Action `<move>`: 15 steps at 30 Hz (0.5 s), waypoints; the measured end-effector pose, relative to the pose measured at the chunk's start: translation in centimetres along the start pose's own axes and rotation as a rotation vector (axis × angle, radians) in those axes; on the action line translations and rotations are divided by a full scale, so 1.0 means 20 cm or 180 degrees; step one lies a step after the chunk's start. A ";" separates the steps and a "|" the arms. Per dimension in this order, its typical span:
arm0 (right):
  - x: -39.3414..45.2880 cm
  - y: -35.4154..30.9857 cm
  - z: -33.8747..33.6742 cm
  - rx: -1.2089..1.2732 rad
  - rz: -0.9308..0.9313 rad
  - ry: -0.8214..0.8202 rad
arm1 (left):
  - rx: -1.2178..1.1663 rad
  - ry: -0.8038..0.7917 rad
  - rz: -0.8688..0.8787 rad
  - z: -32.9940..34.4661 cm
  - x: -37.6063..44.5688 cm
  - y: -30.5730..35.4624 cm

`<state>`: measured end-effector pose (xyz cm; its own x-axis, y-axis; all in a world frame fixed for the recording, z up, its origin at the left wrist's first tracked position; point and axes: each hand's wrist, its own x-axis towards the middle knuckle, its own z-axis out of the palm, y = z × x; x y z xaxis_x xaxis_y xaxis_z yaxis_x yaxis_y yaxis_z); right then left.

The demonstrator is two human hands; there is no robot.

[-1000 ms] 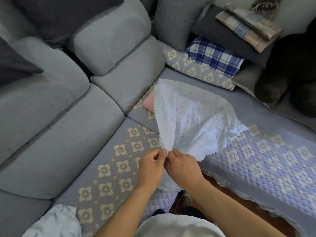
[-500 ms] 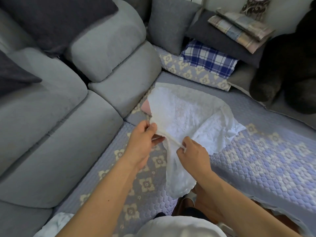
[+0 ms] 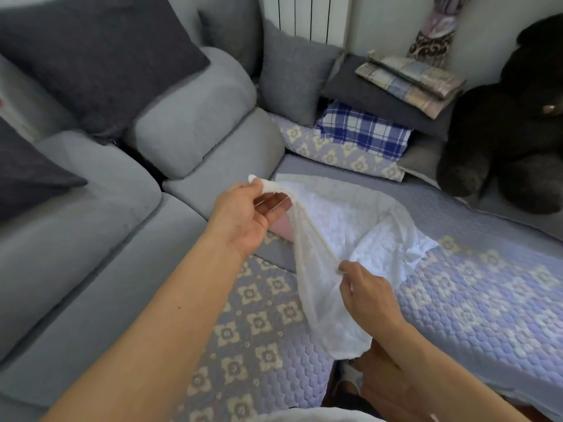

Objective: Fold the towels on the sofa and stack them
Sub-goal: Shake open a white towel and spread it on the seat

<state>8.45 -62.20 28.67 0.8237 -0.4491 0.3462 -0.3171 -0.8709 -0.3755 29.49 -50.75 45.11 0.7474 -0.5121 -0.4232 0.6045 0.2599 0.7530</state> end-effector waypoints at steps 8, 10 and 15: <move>0.10 0.00 0.19 -0.0048 0.0356 -0.0344 | -0.0152 -0.0231 -0.0116 0.15 -0.04 0.09; 0.13 -0.02 0.22 -0.0096 0.0495 -0.0277 | -0.0144 -0.0240 -0.0114 0.19 -0.05 0.11; 0.14 -0.08 0.19 -0.0258 0.0504 -0.0307 | -0.0290 -0.0086 -0.0045 0.24 -0.03 0.18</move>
<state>13.03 -61.36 26.85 0.8006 -0.5638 0.2028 -0.4796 -0.8060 -0.3470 29.97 -53.42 50.48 0.7317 -0.5378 -0.4188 0.6384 0.3252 0.6977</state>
